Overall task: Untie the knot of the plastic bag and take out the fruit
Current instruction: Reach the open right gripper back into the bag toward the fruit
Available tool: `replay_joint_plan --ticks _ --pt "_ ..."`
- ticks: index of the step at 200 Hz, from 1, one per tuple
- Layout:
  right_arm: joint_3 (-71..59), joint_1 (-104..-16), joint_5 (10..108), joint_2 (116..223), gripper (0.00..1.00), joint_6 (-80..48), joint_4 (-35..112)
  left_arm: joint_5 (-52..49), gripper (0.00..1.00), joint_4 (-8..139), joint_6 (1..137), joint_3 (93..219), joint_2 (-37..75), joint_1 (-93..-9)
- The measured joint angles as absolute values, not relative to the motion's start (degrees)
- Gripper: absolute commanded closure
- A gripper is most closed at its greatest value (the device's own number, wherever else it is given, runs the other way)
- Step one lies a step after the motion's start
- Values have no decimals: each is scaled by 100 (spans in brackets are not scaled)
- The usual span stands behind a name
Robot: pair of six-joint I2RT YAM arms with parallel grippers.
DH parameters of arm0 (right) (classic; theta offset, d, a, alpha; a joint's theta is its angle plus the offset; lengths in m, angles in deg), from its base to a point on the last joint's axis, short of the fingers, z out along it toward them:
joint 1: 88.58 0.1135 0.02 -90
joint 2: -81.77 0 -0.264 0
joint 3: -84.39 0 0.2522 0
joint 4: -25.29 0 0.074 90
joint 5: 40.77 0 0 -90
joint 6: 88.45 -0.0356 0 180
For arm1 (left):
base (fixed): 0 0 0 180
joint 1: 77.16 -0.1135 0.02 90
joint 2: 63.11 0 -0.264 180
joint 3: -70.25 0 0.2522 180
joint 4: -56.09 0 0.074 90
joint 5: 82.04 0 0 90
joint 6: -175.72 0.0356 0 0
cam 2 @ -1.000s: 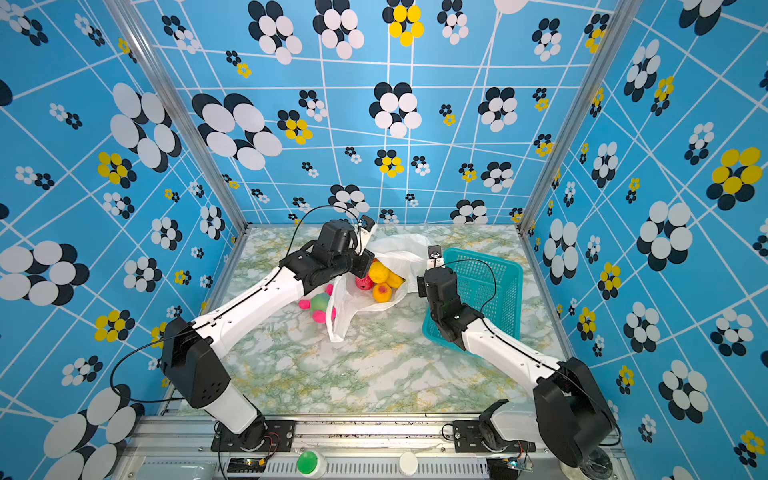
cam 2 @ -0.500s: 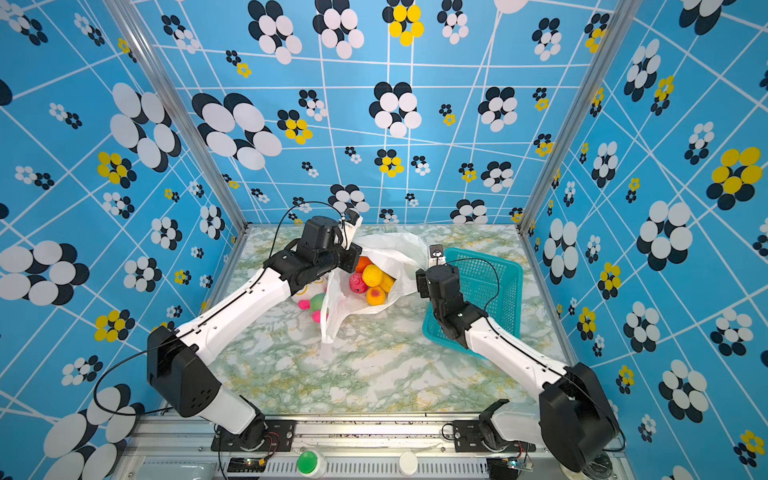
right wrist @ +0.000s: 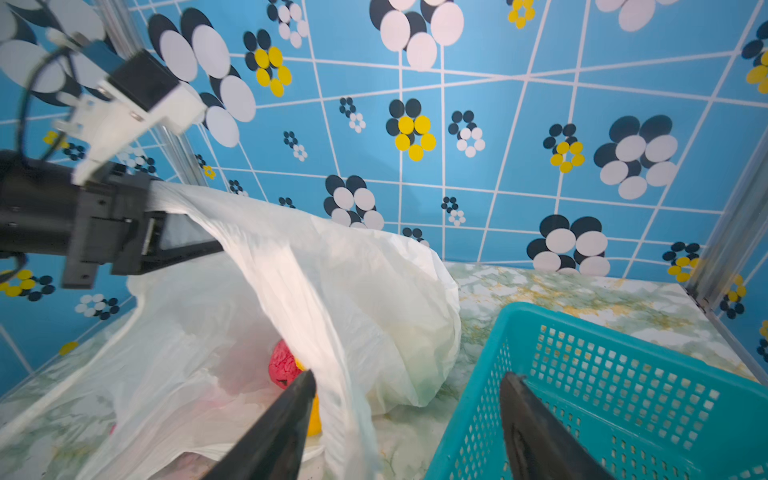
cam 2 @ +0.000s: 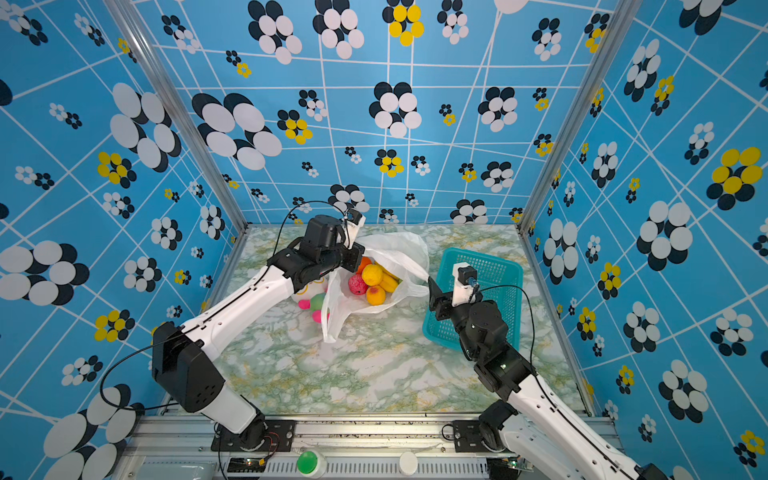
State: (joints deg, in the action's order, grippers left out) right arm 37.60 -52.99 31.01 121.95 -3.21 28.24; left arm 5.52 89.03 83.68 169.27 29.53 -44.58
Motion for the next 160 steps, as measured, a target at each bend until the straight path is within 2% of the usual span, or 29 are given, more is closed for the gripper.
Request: replay_joint_plan --ticks 36,64,96,131,160 --pt "3663 -4586 3225 12108 31 -45 2993 530 100 8914 8352 17019 3049 -4456" --pt "3318 -4156 3241 12593 31 228 3216 513 100 8916 8352 17045 3137 -4458" --pt "2966 -3802 3400 13054 35 398 3397 487 100 8916 8350 17045 3150 -4458" --pt "2310 -2787 3475 14053 42 674 3397 487 100 8916 8330 17045 3152 -4458" --pt "1854 -2608 3315 15131 46 726 3371 467 100 8916 8330 17060 3156 -4458"
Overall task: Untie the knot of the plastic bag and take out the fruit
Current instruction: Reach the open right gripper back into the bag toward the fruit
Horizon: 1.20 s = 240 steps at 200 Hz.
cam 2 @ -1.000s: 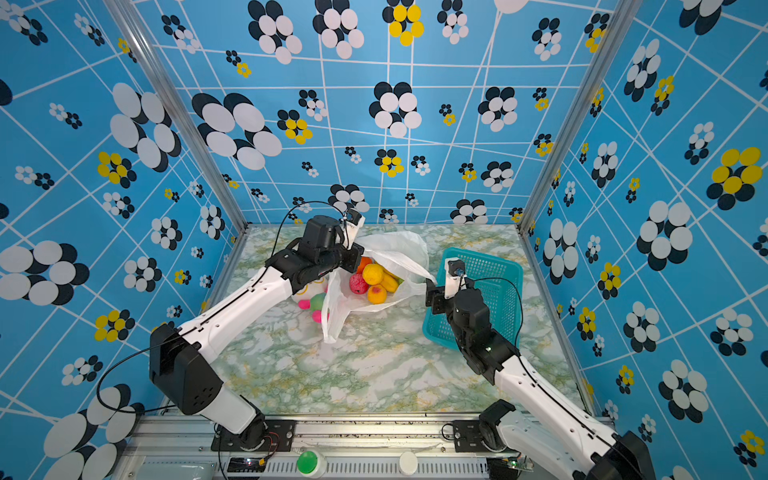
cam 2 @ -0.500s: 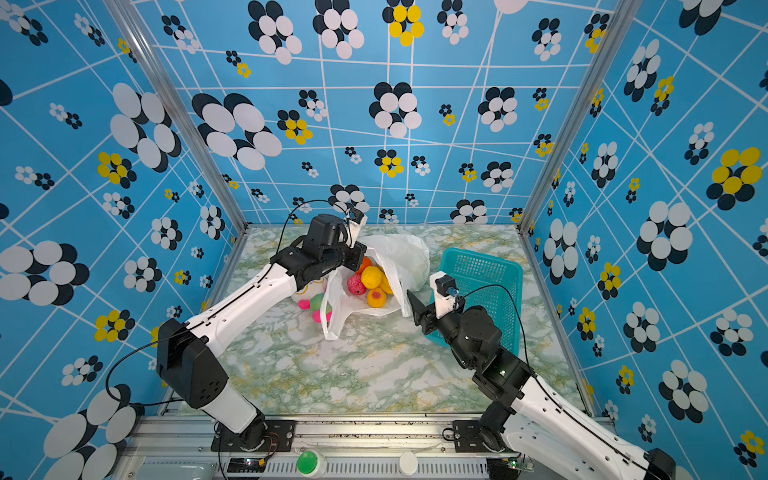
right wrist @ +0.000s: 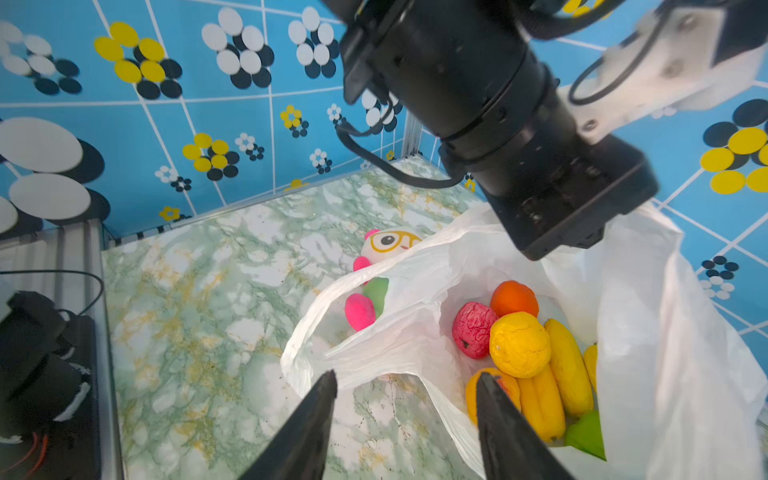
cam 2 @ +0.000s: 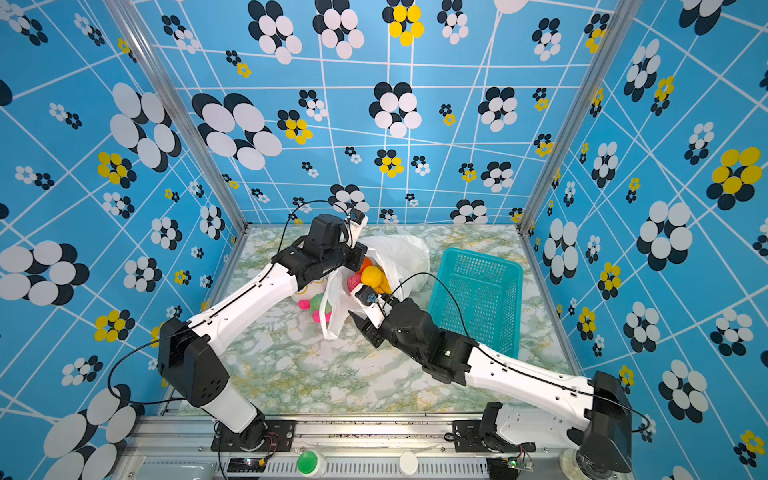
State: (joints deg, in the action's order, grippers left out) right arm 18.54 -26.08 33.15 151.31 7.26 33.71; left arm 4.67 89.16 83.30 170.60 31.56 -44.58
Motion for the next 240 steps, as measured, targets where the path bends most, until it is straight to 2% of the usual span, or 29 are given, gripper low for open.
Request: replay_joint_plan --ticks 28,83,102,151,189,240 --pt "1679 -2608 2937 16119 48 761 3172 447 100 8916 8328 17102 3172 -4469" --pt "1482 -2890 2460 17662 63 757 2752 401 100 8918 8311 17110 3172 -4488" --pt "1436 -3067 2369 17918 66 663 2619 393 100 8918 8311 17110 3172 -4488" --pt "1386 -3367 1907 18101 65 374 2258 338 100 8918 8311 17110 3172 -4488" --pt "1076 -3524 1499 18593 60 184 2206 318 100 8916 8311 17110 3172 -4488" --pt "474 -3764 1304 19113 38 -100 2217 270 100 8916 8309 17110 3172 -4482"
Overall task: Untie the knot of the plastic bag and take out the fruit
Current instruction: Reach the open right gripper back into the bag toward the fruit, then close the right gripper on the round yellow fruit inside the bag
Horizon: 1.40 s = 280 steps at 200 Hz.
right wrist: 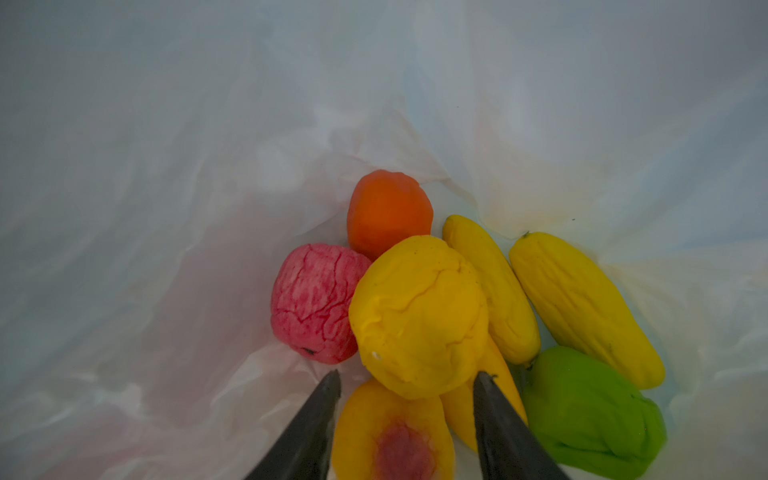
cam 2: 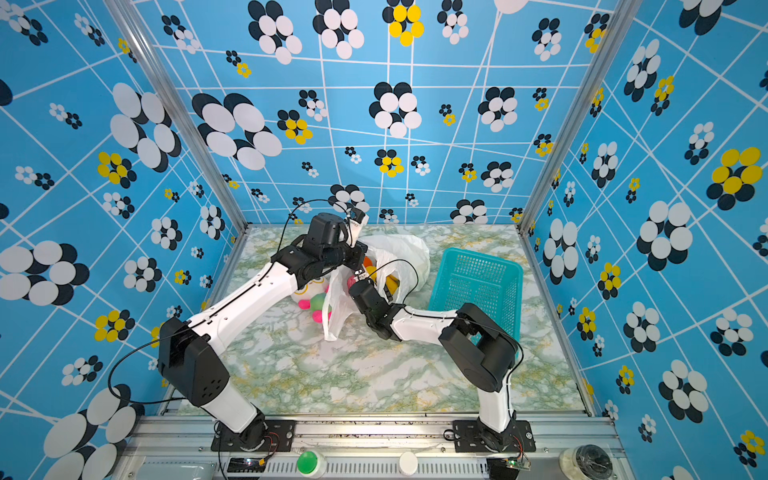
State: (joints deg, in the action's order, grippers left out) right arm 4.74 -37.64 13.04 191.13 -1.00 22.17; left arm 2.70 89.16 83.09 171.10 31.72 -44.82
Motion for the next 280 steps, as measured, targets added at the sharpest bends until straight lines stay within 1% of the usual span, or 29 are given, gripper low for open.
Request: replay_joint_plan --ticks 14,31,47,60,97,109,148,181,191,221,241,251,280 --pt "313 -3802 1287 19251 27 -129 2217 251 100 8918 8309 17110 3172 -4478" --pt "77 -3817 1258 19474 17 -194 2219 233 100 8916 8311 17110 3172 -4475" --pt "-122 -3828 1245 19694 13 -212 2219 231 100 8916 8311 17110 3172 -4453" --pt "-236 -3850 1243 19843 11 -236 2225 229 100 8916 8311 17110 3172 -4438" --pt "-686 -4044 1228 20212 14 -406 2523 205 100 8916 8311 17110 3172 -4408" --pt "-771 -4105 1191 20239 14 -456 2593 192 100 8916 8311 17110 3172 -4401" --pt "-1066 -4191 1086 20293 18 -542 2916 187 100 8914 8311 17108 3148 -4401" --pt "-1278 -4186 1081 20398 26 -585 3143 187 100 8914 8311 17108 3117 -4401" --pt "-1278 -4186 1088 20398 25 -614 3196 187 100 8916 8311 17108 3117 -4401" --pt "-1278 -4186 1284 20398 14 -730 3417 189 100 8914 8311 17108 3117 -4401" --pt "-1278 -4191 1350 20398 12 -808 3467 189 100 8914 8311 17108 3115 -4401" --pt "-1278 -4191 1361 20398 13 -826 3467 189 100 8914 8313 17108 3115 -4401" --pt "-1278 -4221 1486 20398 25 -896 3500 192 100 8914 8311 17108 3115 -4401"
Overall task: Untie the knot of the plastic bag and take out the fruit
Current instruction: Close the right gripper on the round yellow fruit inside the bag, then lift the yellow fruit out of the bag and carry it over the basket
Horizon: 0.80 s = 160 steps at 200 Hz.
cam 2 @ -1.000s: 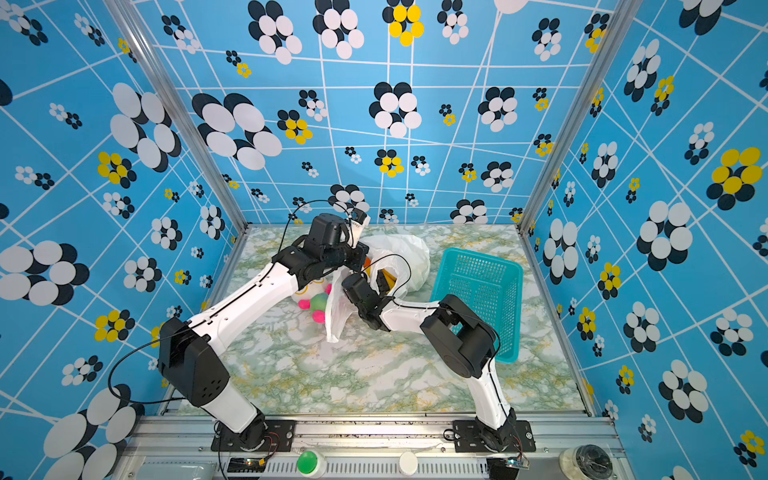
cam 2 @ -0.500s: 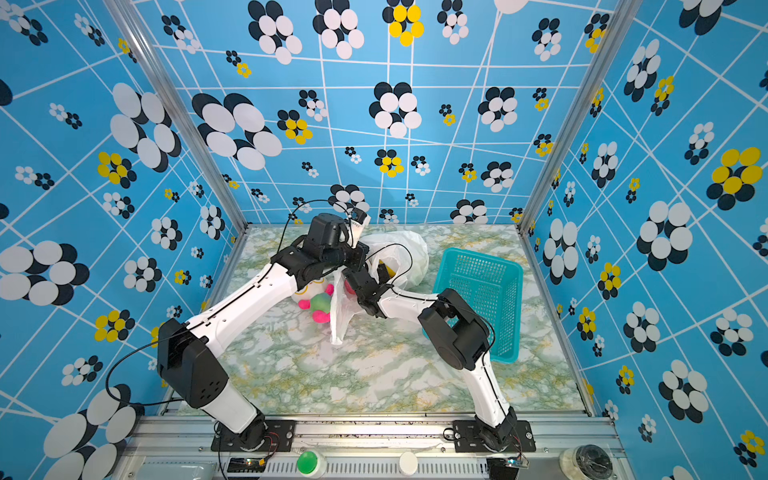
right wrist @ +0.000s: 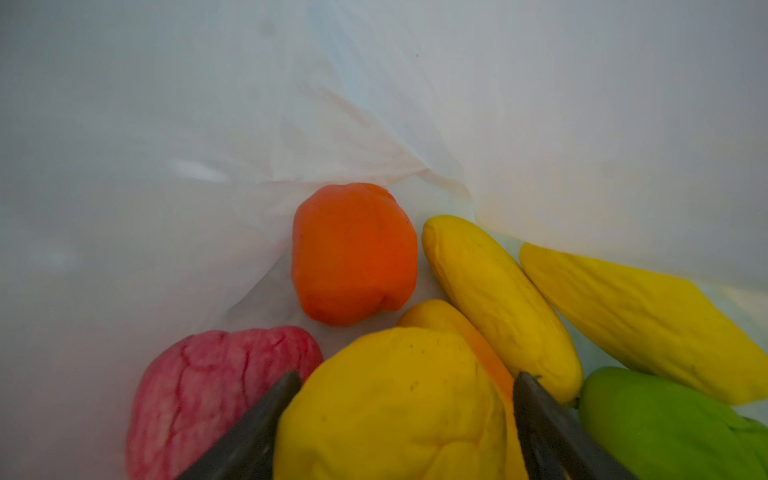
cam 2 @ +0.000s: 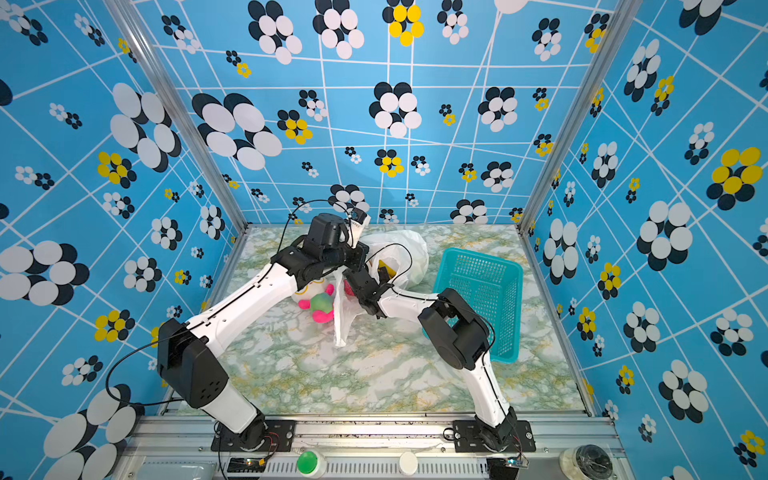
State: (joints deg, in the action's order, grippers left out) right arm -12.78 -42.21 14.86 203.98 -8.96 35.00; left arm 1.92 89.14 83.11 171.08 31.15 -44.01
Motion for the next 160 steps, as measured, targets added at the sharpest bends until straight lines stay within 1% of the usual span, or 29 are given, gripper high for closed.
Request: replay_joint_plan --ticks 20,58,99,113,144,160 --pt "-1276 -4258 1608 20398 34 -950 3515 192 100 8914 8313 17108 3115 -4401" --pt "-937 -4282 1853 20296 46 -968 3338 194 100 8914 8311 17108 3115 -4401" --pt "-258 -4287 2340 19651 54 -966 3226 194 100 8914 8313 17108 3115 -4401" --pt "-74 -4287 2487 19358 58 -966 3124 196 100 8914 8313 17108 3115 -4401" --pt "372 -4287 2707 18750 63 -937 2826 218 100 8875 8313 17121 3115 -4403" --pt "627 -4287 2753 18510 64 -889 2691 235 100 8873 8315 17135 3117 -4401"
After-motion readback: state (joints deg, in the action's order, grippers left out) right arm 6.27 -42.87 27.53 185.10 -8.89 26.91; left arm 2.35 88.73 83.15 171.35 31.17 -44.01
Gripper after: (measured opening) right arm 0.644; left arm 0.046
